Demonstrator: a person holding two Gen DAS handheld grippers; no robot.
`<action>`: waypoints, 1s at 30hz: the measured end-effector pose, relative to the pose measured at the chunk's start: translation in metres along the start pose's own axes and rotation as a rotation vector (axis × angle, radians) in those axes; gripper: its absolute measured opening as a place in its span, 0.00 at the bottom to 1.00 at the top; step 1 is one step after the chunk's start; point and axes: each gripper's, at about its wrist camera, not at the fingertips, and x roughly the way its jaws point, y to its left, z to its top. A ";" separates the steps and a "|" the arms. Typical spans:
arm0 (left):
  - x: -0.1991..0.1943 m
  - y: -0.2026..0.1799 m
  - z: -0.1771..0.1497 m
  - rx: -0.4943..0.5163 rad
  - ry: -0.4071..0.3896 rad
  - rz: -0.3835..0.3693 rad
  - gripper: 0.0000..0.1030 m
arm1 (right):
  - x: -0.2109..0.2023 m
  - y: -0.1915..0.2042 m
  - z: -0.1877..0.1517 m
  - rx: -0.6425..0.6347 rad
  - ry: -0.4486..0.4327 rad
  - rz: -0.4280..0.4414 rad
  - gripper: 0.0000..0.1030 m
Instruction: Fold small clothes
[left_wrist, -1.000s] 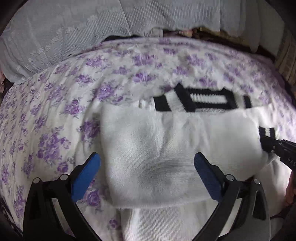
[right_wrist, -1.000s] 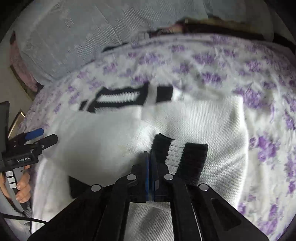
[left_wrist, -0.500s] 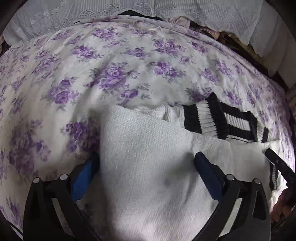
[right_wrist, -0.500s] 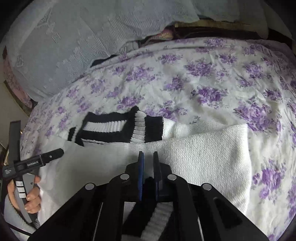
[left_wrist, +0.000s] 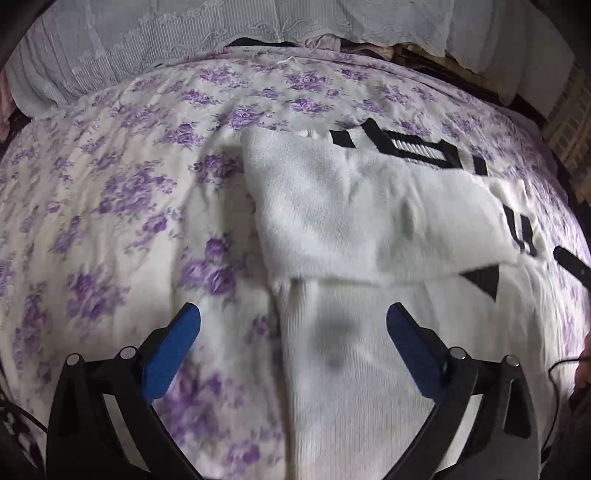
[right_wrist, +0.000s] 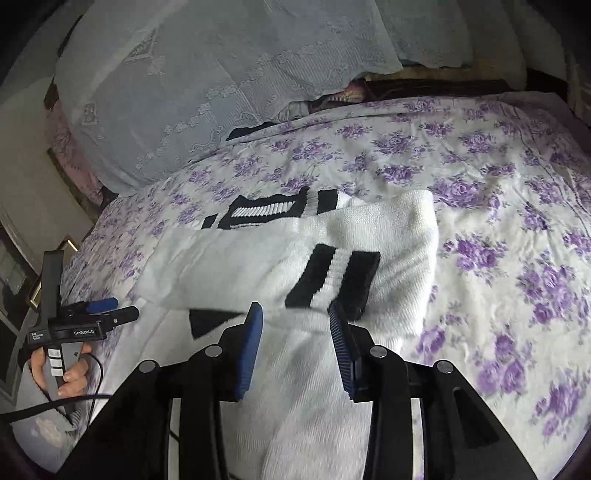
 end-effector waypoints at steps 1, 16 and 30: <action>-0.008 -0.002 -0.012 0.020 0.004 -0.007 0.95 | -0.010 0.002 -0.011 -0.003 0.007 0.004 0.38; -0.102 -0.006 -0.127 0.074 -0.047 -0.086 0.96 | -0.166 0.021 -0.099 -0.085 -0.172 0.105 0.50; -0.183 0.051 -0.172 -0.131 -0.135 -0.156 0.96 | -0.178 -0.031 -0.159 0.050 0.037 0.318 0.60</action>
